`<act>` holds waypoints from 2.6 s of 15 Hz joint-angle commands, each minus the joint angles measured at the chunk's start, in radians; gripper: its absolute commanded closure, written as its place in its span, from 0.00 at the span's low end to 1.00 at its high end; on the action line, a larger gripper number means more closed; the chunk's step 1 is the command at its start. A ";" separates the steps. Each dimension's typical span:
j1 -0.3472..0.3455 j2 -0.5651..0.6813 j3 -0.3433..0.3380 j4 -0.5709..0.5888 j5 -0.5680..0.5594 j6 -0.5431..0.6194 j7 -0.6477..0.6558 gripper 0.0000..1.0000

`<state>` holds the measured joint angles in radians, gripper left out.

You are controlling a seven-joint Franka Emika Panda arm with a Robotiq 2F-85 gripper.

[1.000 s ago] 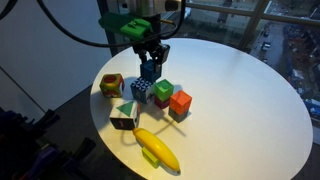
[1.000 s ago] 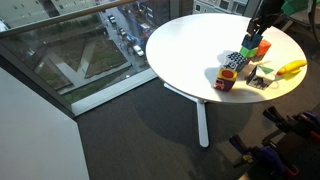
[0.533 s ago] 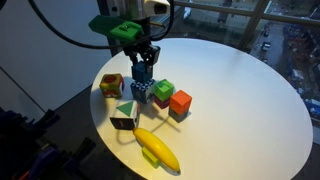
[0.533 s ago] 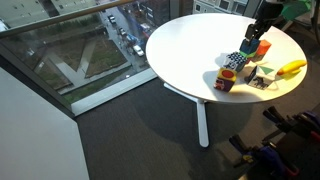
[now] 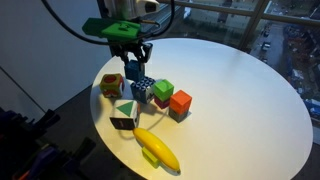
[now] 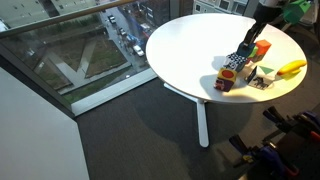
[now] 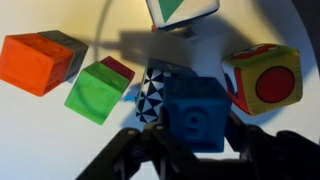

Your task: Move the blue block to the block on the left

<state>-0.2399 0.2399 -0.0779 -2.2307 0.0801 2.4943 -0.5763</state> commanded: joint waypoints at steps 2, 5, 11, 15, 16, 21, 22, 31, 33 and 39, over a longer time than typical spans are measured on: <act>-0.009 -0.057 0.028 -0.071 0.014 0.055 -0.147 0.70; -0.007 -0.065 0.035 -0.097 0.018 0.101 -0.219 0.70; -0.008 -0.079 0.039 -0.119 0.033 0.109 -0.314 0.70; 0.007 -0.045 0.026 -0.097 0.010 0.109 -0.274 0.45; 0.007 -0.045 0.026 -0.097 0.010 0.109 -0.275 0.45; 0.008 -0.049 0.025 -0.099 0.010 0.109 -0.276 0.45; 0.008 -0.050 0.025 -0.099 0.010 0.109 -0.276 0.45; 0.031 -0.052 0.032 -0.099 -0.004 0.092 -0.251 0.70; 0.044 -0.060 0.033 -0.107 -0.013 0.092 -0.240 0.70; 0.091 -0.079 0.030 -0.126 -0.074 0.068 -0.163 0.70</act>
<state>-0.1679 0.2012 -0.0446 -2.3340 0.0557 2.5969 -0.7992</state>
